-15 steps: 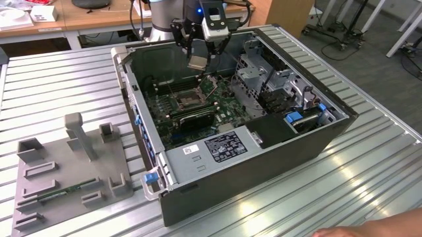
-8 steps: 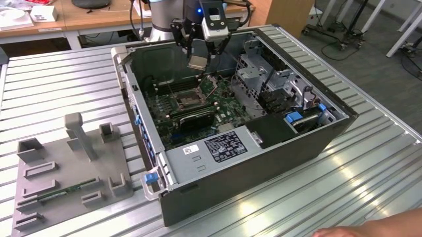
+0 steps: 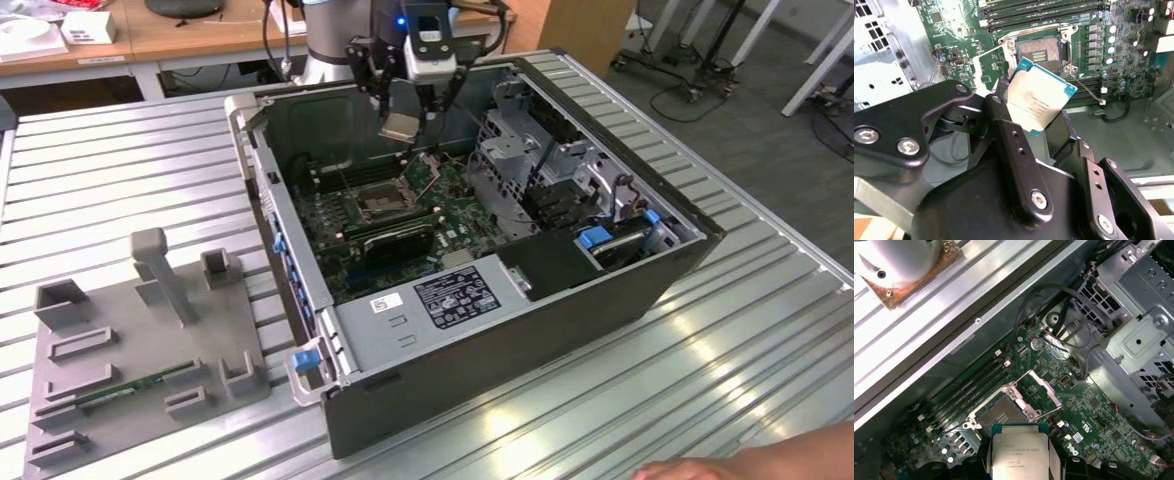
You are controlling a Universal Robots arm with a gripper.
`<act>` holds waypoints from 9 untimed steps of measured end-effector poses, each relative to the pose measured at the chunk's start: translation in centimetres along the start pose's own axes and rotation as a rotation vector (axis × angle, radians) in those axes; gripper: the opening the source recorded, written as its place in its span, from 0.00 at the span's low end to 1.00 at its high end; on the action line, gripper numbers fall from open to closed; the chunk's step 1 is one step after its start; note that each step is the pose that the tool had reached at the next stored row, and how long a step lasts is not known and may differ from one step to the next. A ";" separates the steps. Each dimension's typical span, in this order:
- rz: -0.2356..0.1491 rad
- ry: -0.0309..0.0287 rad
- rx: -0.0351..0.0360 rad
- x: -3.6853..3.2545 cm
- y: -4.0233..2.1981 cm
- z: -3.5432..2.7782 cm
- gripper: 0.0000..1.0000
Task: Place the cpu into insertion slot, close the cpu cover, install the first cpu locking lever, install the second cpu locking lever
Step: 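Place the cpu into insertion slot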
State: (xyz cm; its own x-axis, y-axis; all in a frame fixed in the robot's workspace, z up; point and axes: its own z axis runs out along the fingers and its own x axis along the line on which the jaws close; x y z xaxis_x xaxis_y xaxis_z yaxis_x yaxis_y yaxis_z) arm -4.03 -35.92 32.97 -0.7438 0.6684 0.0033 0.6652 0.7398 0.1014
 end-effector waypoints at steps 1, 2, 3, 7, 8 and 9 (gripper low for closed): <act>0.014 -0.0015 0.0000 0.00 0.00 0.00 0.54; 0.029 -0.0030 0.0000 0.00 0.00 0.01 0.54; 0.045 -0.0046 -0.0001 0.00 0.00 0.02 0.54; 0.103 -0.0106 -0.0003 0.01 -0.01 0.02 0.54; 0.113 -0.0116 -0.0003 0.01 -0.02 0.02 0.54; 0.122 -0.0125 -0.0004 0.01 -0.02 0.03 0.54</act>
State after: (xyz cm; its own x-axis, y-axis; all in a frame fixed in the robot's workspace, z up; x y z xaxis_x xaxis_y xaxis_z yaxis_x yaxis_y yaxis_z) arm -4.05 -35.92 32.94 -0.6567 0.7541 0.0032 0.7505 0.6531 0.1014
